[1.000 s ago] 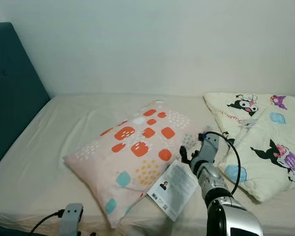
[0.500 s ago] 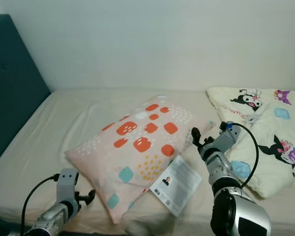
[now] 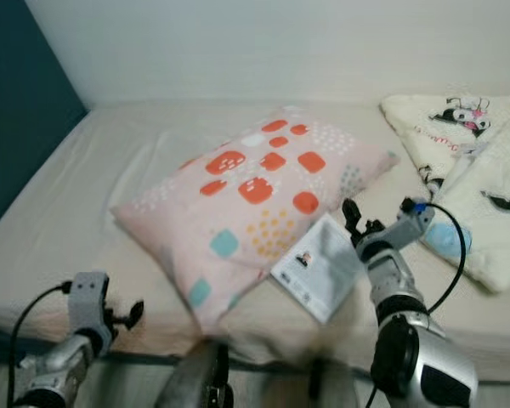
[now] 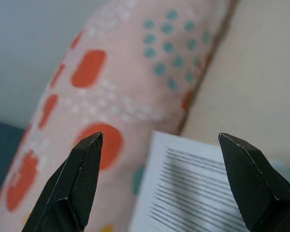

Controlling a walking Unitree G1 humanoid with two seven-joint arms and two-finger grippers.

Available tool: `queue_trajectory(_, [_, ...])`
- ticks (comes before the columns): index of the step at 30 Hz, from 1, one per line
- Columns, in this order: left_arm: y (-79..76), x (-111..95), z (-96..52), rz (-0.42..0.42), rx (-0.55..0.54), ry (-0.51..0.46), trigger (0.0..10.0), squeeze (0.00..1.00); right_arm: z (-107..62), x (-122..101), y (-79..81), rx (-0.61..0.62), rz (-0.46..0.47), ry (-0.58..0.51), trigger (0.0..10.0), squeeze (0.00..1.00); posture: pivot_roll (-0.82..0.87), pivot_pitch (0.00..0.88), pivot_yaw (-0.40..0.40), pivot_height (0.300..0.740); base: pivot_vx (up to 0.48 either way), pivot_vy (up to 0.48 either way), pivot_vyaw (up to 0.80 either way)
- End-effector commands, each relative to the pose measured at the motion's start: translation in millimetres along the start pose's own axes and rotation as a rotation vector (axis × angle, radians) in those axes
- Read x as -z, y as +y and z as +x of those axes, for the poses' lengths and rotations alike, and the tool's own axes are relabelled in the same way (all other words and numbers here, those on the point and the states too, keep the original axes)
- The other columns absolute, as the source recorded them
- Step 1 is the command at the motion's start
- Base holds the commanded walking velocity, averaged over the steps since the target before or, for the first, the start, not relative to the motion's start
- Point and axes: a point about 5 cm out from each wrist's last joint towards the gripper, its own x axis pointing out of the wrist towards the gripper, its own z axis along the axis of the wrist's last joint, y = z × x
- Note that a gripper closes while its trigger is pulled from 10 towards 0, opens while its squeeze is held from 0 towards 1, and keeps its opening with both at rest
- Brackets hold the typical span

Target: Clean up the room

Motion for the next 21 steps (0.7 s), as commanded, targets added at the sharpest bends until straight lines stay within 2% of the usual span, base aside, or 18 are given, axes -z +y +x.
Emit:
queue_trajectory(1, [7.8,-6.0,-3.4,0.016,0.003,-0.034,10.0,0.0,4.1,-15.7,6.0,-0.041,0.015,-0.047,10.0,0.0,0.25,0.306,0.036,0.565,0.0,0.0,0.0])
queue_trajectory(4, [9.3,-10.4,-7.5,0.04,0.025,-0.067,10.0,0.0,8.1,-28.4,14.1,-0.087,0.029,-0.091,10.0,0.0,0.27,0.33,0.044,0.565,0.0,0.0,0.0])
queue_trajectory(8, [13.1,-9.8,-12.7,0.058,0.033,-0.072,10.0,0.0,10.6,-34.5,20.7,-0.128,0.052,-0.119,10.0,0.0,0.28,0.348,0.053,0.565,0.0,0.0,0.0])
queue_trajectory(10, [16.7,-7.5,-19.1,0.073,0.038,-0.068,10.0,0.0,15.4,-40.3,37.2,-0.23,0.075,-0.148,10.0,0.0,0.3,0.374,0.067,0.565,0.0,0.0,0.0])
queue_trajectory(11, [18.4,-4.4,-23.2,0.086,0.041,-0.057,10.0,0.0,18.9,-42.7,52.2,-0.322,0.099,-0.162,10.0,0.0,0.3,0.377,0.068,0.565,0.0,0.0,0.0])
queue_trajectory(15, [19.1,0.7,-30.7,0.107,0.054,-0.037,10.0,0.0,23.0,-38.6,72.2,-0.425,0.095,-0.148,10.0,0.0,0.31,0.4,0.088,0.565,0.0,0.0,0.0])
queue_trajectory(21, [19.0,0.2,-38.3,0.112,0.065,-0.034,10.0,0.0,24.8,-36.0,80.1,-0.448,0.101,-0.146,10.0,0.0,0.32,0.408,0.091,0.565,0.0,0.0,0.0])
